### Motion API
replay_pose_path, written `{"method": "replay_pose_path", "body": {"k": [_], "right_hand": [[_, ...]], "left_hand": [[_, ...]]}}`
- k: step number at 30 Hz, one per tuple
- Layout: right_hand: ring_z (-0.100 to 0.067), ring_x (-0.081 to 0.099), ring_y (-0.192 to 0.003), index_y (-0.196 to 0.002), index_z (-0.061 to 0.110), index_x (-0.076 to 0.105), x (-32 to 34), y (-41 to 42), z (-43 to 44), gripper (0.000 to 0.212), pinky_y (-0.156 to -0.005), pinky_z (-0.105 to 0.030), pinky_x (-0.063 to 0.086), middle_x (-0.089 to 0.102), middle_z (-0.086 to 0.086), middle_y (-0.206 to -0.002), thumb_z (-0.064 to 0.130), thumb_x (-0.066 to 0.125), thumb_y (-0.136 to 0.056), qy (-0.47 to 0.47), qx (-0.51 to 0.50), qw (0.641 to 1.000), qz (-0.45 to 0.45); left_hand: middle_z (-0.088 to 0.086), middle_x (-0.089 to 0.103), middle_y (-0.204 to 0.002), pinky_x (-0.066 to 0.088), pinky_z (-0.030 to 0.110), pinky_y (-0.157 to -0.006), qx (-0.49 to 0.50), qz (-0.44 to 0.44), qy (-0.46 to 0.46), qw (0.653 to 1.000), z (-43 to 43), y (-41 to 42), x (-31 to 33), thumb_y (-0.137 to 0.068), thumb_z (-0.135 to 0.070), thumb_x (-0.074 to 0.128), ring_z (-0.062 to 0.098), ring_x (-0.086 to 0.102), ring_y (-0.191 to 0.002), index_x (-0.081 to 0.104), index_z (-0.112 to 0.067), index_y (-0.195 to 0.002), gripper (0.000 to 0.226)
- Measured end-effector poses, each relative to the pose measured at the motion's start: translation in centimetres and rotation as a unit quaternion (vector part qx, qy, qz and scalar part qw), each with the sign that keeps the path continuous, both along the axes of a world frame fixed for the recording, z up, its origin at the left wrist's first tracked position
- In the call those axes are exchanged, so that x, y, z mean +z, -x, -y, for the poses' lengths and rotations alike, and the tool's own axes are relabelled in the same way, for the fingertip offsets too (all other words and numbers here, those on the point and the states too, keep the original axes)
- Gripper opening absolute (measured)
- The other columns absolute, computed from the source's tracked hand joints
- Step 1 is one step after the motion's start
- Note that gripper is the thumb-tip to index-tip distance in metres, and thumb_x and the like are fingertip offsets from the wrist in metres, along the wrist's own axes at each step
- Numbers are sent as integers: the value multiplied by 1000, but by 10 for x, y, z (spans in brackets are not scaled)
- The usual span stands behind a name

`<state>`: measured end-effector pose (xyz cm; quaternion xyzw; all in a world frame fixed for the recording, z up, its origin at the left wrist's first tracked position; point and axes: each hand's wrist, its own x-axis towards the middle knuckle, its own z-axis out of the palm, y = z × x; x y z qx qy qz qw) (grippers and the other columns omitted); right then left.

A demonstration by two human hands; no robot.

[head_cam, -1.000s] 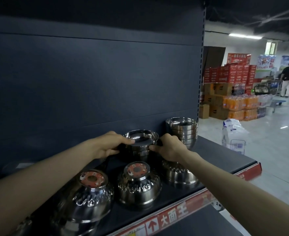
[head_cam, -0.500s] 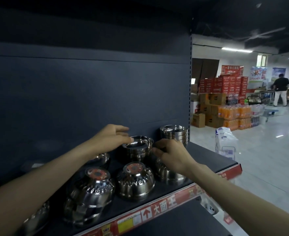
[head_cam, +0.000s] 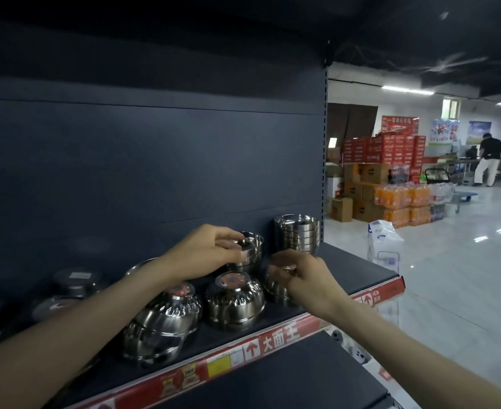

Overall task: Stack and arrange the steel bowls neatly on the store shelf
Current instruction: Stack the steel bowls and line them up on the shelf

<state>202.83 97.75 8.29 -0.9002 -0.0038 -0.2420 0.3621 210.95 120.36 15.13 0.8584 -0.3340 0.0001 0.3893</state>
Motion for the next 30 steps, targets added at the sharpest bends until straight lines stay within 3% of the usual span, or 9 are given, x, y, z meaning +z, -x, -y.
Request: {"method": "replay_pose_path", "body": {"k": [4,9,12,15,17,19,22,27,30], "right_hand": [[-8,71,-112,-131,24,73,3,-3,-13,32,-102,-30,55,78,12,-123,38,69,-102,-14,12,1000,3],[-8,71,-114,-137,22,69,1,-14,-45,45,-97,-22,55,77,10,-123,44,74,-98,-45,68,997,-16],[-9,68,-120,-145,19,63,-5,-20,-68,59,-104,-28,54,75,7,-128,49,75,-96,-18,95,994,-41],[-11,59,-131,-152,19,55,-9,-24,-89,73,-108,-30,49,65,2,-144,56,76,-93,11,124,990,-64],[-17,47,-142,-155,21,51,-10,-26,-100,81,-117,-35,42,57,-1,-151,63,75,-90,53,128,988,-73],[-20,36,-147,-152,23,55,-10,-26,-112,75,-114,-30,33,56,3,-147,62,74,-91,87,137,983,-84],[-21,27,-152,-148,31,55,-13,-29,-126,71,-112,-28,24,53,13,-140,64,76,-89,130,155,973,-107],[-27,7,-162,-167,34,17,-22,-32,-138,110,-129,-41,8,39,4,-168,74,74,-83,211,151,958,-121],[-29,-2,-164,-171,21,-7,-31,-39,-140,136,-132,-46,4,32,0,-172,84,69,-77,234,125,954,-138]], "left_hand": [[-13,76,-122,52,36,-112,35,39,-17,998,-16,2,3,-91,-33,83,1,70,-115,69,-30,-137,48],[-8,70,-133,64,30,-90,72,48,-59,995,-63,1,2,-91,-32,83,3,71,-109,61,-29,-145,58],[-9,66,-141,53,26,-106,95,57,-142,984,-99,0,2,-80,-55,86,2,67,-119,55,-32,-150,80],[-19,67,-137,50,30,-113,38,-39,-212,976,-129,9,3,-85,-43,89,1,65,-123,55,-41,-143,68],[-22,63,-141,49,26,-113,29,-64,-229,971,-144,11,-2,-78,-43,93,-1,62,-126,47,-44,-149,84],[-25,57,-147,45,30,-117,51,-53,-247,966,-154,9,-9,-67,-56,95,0,56,-132,37,-49,-156,106],[-30,55,-140,44,30,-115,48,-57,-241,968,-158,7,-18,-67,-52,96,0,54,-129,35,-55,-153,104],[-23,61,-140,48,33,-114,67,-47,-263,961,-151,6,-24,-63,-46,100,7,59,-130,42,-45,-150,105],[-20,65,-135,52,37,-111,68,-48,-270,959,-143,1,-27,-57,-41,102,9,63,-125,46,-42,-147,106]]}}
